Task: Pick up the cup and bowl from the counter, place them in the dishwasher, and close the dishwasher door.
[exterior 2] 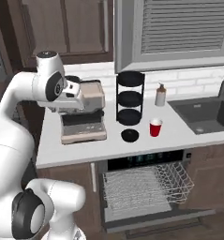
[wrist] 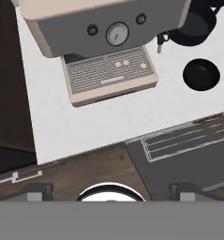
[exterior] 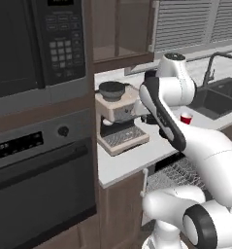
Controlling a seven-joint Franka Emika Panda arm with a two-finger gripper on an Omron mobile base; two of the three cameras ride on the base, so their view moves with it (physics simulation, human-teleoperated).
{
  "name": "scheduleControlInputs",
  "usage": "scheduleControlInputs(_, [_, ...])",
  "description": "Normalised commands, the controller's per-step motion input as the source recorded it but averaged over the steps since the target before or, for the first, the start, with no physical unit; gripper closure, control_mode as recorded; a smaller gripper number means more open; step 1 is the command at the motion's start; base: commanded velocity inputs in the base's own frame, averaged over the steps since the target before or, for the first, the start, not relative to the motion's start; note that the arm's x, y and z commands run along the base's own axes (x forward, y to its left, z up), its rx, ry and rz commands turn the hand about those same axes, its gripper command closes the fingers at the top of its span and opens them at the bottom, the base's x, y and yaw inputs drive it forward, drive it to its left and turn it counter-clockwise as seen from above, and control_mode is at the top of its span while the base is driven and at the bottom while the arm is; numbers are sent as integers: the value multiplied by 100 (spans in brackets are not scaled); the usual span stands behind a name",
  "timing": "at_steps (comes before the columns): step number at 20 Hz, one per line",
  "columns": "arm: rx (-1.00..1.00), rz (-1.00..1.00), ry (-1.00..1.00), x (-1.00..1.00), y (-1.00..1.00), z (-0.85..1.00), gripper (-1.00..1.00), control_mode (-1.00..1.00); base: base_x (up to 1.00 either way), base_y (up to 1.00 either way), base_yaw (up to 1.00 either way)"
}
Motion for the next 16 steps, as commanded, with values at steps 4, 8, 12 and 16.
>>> scheduleControlInputs(4, [0, 0, 0, 0, 0, 0, -100, 100, -1, 37, -64])
scheduleControlInputs(8, [0, 0, 0, 0, 0, 0, -100, 100, 0, 49, -61])
scheduleControlInputs(12, [0, 0, 0, 0, 0, 0, -100, 100, 0, 57, -52])
scheduleControlInputs(16, [0, 0, 0, 0, 0, 0, -100, 100, 0, 69, -47])
